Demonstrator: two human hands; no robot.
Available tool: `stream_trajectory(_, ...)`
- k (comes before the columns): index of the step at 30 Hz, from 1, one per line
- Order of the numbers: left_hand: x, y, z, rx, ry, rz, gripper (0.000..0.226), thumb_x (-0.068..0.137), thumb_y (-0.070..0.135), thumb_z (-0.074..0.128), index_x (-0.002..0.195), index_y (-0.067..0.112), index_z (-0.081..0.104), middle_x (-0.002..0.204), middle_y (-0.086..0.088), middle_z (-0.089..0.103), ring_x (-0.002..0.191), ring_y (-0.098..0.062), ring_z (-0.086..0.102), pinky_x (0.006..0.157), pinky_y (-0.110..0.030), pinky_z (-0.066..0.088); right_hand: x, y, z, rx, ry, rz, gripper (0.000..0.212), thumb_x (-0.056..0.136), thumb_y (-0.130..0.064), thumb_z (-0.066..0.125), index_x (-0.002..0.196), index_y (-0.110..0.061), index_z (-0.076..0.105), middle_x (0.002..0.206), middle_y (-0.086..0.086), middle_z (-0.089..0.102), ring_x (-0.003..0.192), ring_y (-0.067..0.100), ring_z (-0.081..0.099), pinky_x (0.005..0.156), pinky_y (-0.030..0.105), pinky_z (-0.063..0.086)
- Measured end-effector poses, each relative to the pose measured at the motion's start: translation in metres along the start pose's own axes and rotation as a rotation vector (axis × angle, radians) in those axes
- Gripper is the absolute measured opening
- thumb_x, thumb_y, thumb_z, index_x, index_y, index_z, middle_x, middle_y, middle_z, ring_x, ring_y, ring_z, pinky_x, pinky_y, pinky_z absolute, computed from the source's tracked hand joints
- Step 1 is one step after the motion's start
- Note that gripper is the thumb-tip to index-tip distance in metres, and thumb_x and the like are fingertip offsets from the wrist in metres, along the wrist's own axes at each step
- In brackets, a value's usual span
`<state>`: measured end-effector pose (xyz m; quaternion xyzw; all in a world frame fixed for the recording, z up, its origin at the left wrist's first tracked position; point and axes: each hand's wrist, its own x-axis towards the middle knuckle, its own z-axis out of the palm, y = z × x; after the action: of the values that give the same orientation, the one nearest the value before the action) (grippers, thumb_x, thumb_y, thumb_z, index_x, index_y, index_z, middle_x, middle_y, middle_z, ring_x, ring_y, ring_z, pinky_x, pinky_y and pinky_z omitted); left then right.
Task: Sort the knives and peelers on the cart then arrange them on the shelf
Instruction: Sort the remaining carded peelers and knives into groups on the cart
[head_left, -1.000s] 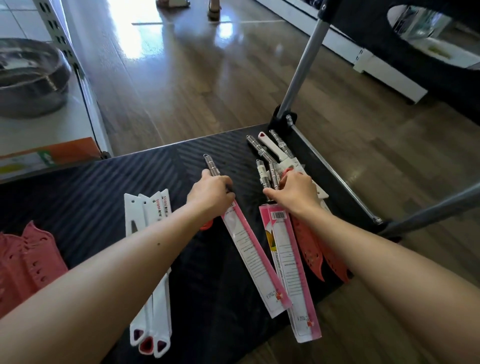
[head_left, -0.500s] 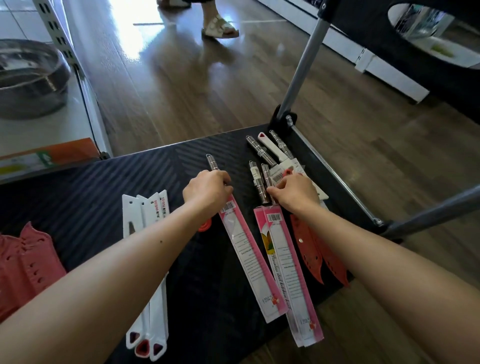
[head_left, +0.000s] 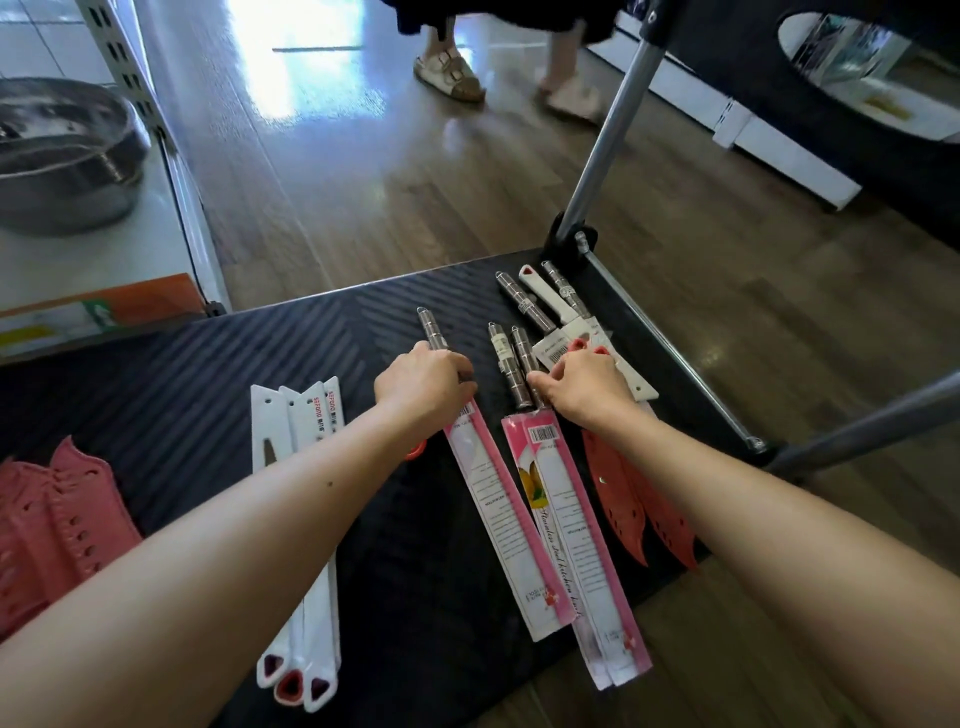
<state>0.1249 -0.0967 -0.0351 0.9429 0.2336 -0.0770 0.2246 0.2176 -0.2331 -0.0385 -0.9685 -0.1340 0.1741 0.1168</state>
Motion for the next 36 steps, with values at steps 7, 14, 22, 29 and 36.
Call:
stream_trajectory(7,0.006,-0.002,0.001,-0.057,0.054,-0.017,0.023,0.092,0.035,0.052,0.110,0.029,0.065,0.121,-0.006,0.059,0.108,-0.028,0.056,0.076,-0.034,0.045,0.002,-0.005,0.003,-0.020,-0.074,-0.003,0.042,0.092,-0.037,0.051,0.059,-0.012,0.049,0.086,0.012,0.060,0.082,0.025,0.057,0.070,0.030,0.040)
stream_trajectory(14,0.009,0.000,-0.002,-0.263,0.069,-0.106,0.010,0.083,0.025,0.066,0.092,0.020,0.067,0.108,-0.010,0.064,0.096,-0.028,0.059,0.071,-0.027,0.039,0.000,-0.009,-0.007,0.043,0.050,-0.065,0.041,0.090,-0.031,0.048,0.056,-0.009,0.049,0.082,0.016,0.062,0.086,0.032,0.058,0.072,0.032,0.036)
stream_trajectory(22,0.001,-0.004,-0.009,-0.404,0.106,-0.175,0.013,0.083,0.014,0.066,0.095,0.015,0.072,0.105,-0.008,0.067,0.085,-0.019,0.057,0.072,-0.023,0.041,-0.011,-0.032,-0.007,0.163,0.033,-0.201,0.038,0.093,-0.032,0.048,0.092,-0.001,0.069,0.095,0.016,0.069,0.095,0.027,0.061,0.077,0.029,0.041)
stream_trajectory(29,-0.008,-0.019,-0.010,-0.365,0.107,-0.210,0.019,0.081,0.023,0.071,0.100,0.020,0.071,0.108,-0.007,0.068,0.101,-0.023,0.063,0.072,-0.025,0.042,-0.018,-0.065,0.014,0.086,-0.040,-0.315,0.035,0.093,-0.036,0.050,0.077,-0.009,0.066,0.096,0.020,0.068,0.094,0.032,0.061,0.070,0.029,0.037)
stream_trajectory(36,-0.013,-0.034,-0.011,-0.376,0.092,-0.213,0.017,0.081,0.024,0.068,0.097,0.020,0.072,0.104,-0.010,0.069,0.097,-0.026,0.064,0.071,-0.025,0.043,-0.017,-0.087,0.031,0.013,-0.045,-0.329,0.037,0.093,-0.038,0.050,0.094,-0.005,0.068,0.100,0.016,0.070,0.099,0.031,0.062,0.083,0.033,0.044)
